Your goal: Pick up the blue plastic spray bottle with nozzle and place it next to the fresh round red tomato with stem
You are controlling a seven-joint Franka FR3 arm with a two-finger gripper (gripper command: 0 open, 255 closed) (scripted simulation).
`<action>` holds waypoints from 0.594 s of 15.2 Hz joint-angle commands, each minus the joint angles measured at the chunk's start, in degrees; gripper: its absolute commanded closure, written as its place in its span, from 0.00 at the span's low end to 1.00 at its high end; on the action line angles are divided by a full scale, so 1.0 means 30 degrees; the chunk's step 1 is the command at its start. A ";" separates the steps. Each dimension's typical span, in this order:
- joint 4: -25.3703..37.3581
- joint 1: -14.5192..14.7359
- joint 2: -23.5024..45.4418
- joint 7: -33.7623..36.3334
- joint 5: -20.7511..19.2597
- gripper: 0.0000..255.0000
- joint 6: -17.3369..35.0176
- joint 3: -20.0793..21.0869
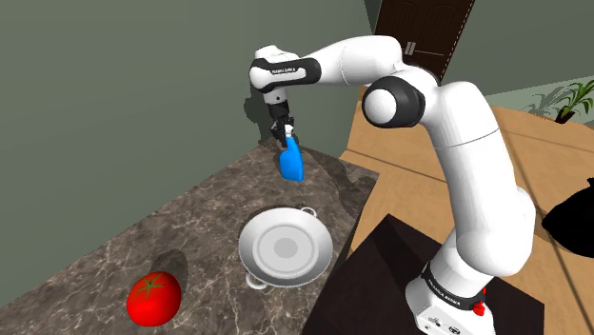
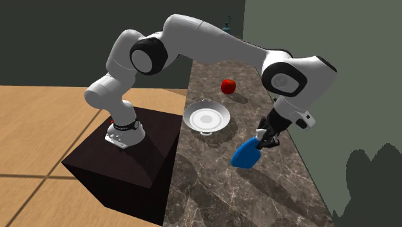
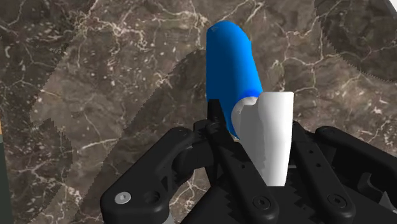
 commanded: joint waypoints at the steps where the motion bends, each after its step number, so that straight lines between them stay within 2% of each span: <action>1: -0.0662 0.0063 0.0551 0.0097 -0.0007 1.00 -0.0445 0.0013; 9: 0.0878 0.0074 0.0246 -0.0056 -0.0018 1.00 -0.2285 -0.0023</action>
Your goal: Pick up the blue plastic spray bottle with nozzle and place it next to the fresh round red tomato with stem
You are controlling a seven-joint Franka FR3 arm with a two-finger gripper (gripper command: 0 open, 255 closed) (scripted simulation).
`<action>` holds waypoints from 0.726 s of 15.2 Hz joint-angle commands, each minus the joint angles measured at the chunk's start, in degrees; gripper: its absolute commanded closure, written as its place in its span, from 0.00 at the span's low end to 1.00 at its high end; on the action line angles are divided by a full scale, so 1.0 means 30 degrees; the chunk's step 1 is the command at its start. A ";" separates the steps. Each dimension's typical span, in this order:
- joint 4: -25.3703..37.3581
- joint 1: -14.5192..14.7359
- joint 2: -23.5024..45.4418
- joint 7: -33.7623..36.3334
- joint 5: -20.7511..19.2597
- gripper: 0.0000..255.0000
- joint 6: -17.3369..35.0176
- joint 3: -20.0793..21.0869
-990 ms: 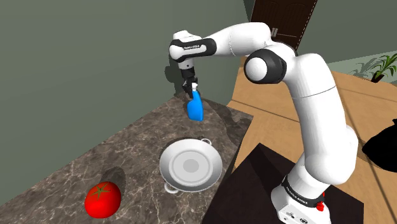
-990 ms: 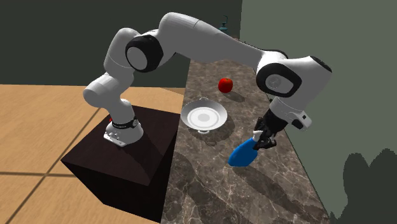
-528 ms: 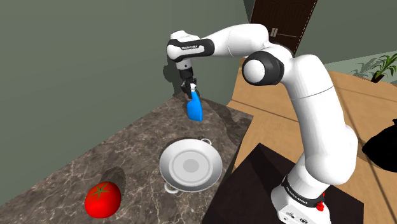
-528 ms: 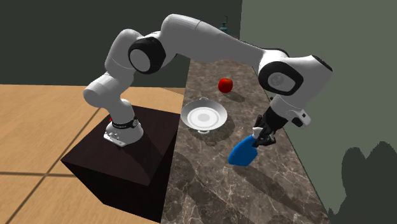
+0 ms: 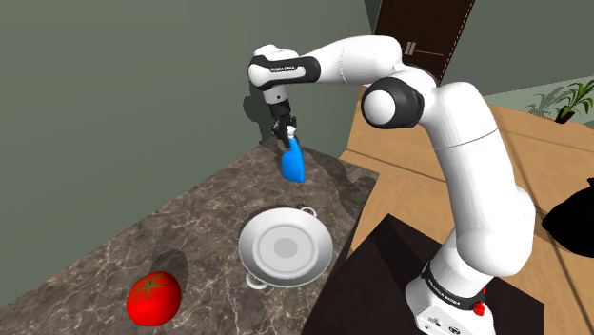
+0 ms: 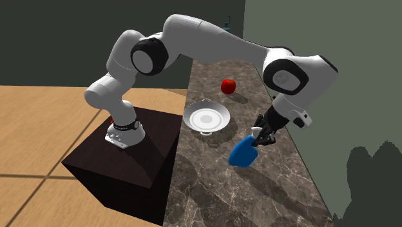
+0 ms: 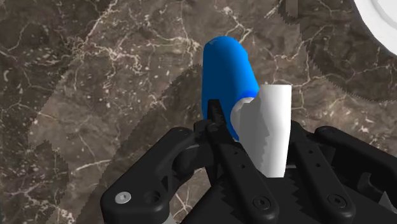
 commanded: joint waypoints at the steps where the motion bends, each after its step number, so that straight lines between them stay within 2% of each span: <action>1: 0.0513 0.0003 0.0096 -0.0034 -0.0002 1.00 -0.0660 -0.0007; 11: 0.3698 -0.0019 0.0459 -0.0276 -0.0020 1.00 -0.3472 -0.0048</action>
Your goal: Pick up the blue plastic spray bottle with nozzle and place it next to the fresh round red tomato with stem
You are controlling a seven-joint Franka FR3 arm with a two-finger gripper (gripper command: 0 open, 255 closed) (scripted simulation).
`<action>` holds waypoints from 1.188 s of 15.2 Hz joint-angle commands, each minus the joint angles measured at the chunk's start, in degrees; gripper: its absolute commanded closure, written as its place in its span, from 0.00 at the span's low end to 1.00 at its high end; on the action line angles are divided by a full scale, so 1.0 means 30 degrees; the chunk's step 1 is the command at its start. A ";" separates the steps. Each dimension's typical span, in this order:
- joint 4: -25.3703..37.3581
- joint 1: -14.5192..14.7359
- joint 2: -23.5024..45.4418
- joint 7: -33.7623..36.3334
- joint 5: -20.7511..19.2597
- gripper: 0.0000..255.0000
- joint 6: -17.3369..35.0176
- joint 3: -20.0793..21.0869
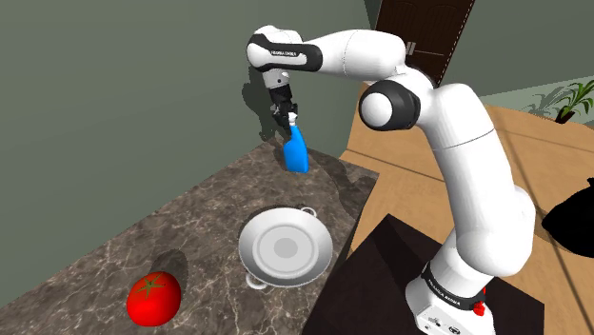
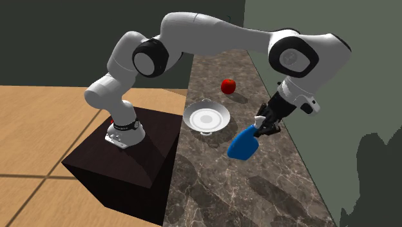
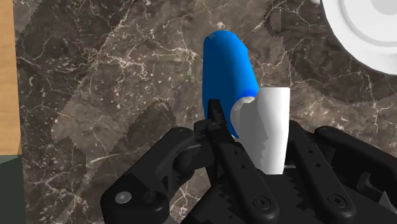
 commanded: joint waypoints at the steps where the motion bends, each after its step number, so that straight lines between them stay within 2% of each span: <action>1: 0.0723 0.0000 0.0117 -0.0047 -0.0004 1.00 -0.0613 -0.0008; 7: 0.3919 -0.0051 0.1151 -0.0242 -0.0007 1.00 -0.2767 -0.0044; 9: 0.0829 0.0517 -0.0843 0.0491 0.0079 1.00 -0.1732 0.0115; 11: -0.1199 0.1048 -0.2259 0.1202 0.0189 1.00 -0.1173 0.0286; 18: -0.5397 0.2800 -0.5608 0.3739 0.0718 1.00 -0.0452 0.1022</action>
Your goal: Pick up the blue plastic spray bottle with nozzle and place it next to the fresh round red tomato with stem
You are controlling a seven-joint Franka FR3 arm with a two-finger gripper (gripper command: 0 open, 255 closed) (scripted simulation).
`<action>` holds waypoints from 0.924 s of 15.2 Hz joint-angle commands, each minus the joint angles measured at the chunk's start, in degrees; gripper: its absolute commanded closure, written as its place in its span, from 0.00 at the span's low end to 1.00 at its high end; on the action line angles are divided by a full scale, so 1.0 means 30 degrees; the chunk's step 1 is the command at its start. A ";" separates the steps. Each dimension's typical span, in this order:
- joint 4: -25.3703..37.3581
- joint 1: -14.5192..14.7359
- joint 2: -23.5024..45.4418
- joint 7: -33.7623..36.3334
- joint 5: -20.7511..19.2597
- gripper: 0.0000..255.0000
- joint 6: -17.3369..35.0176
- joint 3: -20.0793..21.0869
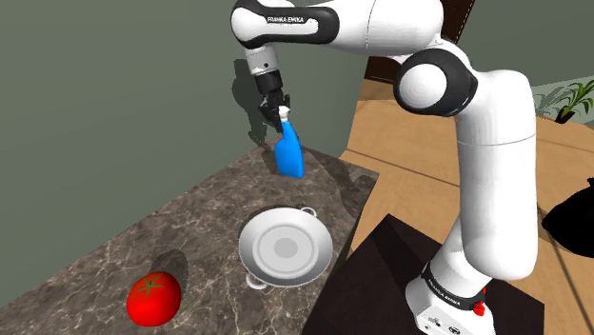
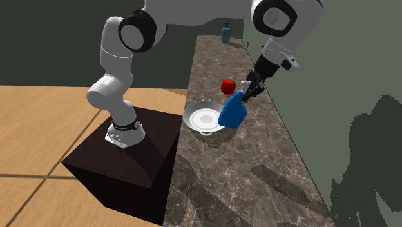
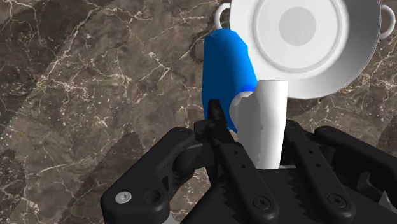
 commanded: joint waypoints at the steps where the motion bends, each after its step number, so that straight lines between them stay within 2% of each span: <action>1: -0.0857 0.0499 -0.0767 0.0778 0.0185 1.00 0.0068 0.0238; 7: -0.2396 0.1948 -0.2418 0.3102 0.0824 1.00 -0.0052 0.1028; 14: -0.2785 0.3650 -0.3406 0.5991 0.1679 1.00 -0.0530 0.2062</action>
